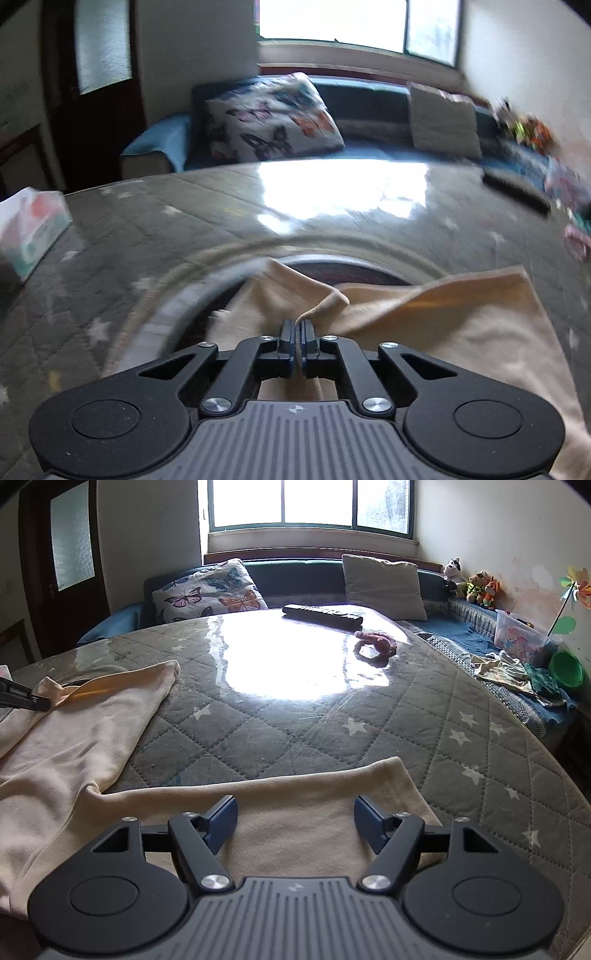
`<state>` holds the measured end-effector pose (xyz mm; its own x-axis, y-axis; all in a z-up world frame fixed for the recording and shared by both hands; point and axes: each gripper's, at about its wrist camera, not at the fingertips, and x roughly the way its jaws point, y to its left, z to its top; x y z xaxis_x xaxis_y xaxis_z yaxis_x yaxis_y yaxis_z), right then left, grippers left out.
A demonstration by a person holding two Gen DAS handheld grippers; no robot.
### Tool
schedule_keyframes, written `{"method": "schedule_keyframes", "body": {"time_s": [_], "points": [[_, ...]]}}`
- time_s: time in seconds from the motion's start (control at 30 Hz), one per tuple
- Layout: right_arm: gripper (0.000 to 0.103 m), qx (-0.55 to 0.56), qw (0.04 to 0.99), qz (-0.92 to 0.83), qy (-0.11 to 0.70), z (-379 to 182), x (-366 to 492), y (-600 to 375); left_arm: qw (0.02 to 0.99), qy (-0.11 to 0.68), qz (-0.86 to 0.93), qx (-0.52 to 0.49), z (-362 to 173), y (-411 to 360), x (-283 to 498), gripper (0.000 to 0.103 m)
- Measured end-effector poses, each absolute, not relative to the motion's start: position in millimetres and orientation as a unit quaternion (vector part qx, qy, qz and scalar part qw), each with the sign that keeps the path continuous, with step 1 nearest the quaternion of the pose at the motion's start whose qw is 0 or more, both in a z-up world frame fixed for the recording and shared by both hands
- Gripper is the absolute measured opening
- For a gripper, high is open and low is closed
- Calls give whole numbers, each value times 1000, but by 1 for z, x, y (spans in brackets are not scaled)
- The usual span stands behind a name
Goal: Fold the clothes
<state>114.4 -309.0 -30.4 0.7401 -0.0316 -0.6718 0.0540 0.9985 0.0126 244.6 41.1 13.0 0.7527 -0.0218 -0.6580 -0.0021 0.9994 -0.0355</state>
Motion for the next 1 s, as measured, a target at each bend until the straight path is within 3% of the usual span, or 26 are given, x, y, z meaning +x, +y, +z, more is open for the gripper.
{"method": "schedule_keyframes", "body": {"time_s": [0.4,0.73,1.0], "points": [[72,7,935,-21,355,-32,115,-308,947,274,120,-117,64,175,138,2],[72,-30,937,6,349,-19,112,-293,912,325,215,-129,23,245,82,2],[72,-56,920,171,348,11,93,-237,904,341,222,-128,13,251,77,2]]}}
